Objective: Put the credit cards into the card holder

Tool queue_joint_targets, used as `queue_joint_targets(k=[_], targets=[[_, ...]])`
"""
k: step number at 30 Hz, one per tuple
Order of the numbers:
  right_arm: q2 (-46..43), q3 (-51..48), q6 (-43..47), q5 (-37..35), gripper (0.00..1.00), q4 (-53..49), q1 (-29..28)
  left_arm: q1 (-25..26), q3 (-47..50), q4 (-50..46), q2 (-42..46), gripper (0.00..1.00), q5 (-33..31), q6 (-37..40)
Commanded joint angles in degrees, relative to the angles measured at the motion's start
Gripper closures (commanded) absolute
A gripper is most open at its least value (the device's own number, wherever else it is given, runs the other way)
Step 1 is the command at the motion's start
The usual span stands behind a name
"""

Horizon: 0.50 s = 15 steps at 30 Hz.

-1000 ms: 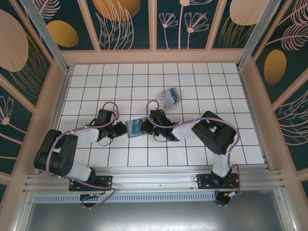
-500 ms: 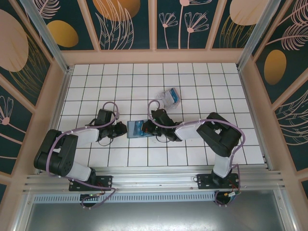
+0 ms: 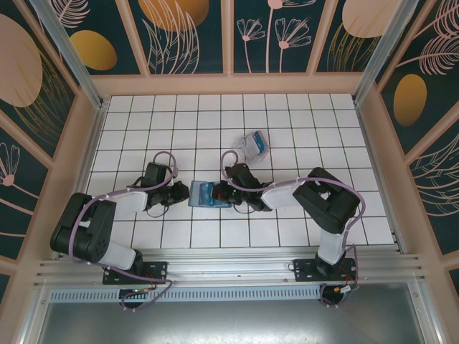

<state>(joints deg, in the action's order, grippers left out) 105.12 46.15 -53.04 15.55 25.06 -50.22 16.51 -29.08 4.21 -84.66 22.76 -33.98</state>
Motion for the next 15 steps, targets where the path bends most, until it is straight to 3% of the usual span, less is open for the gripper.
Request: queue_joint_targets(k=[1,8,15], targets=[[0.7,-0.1,-0.4,1.2,0.98,0.5,0.0,0.6,0.0,-1.8,1.0,0.84,1.4,-0.8],[3.5,3.2,-2.3,-4.4,0.98,1.0,-1.6,0.6,0.9,-1.4,2.2,0.84,1.6,-1.7],[8.4,10.1,-1.0,-5.2,0.97,-4.4,-4.5,0.5,0.8,-0.8,1.6,0.84,2.1,-1.9]])
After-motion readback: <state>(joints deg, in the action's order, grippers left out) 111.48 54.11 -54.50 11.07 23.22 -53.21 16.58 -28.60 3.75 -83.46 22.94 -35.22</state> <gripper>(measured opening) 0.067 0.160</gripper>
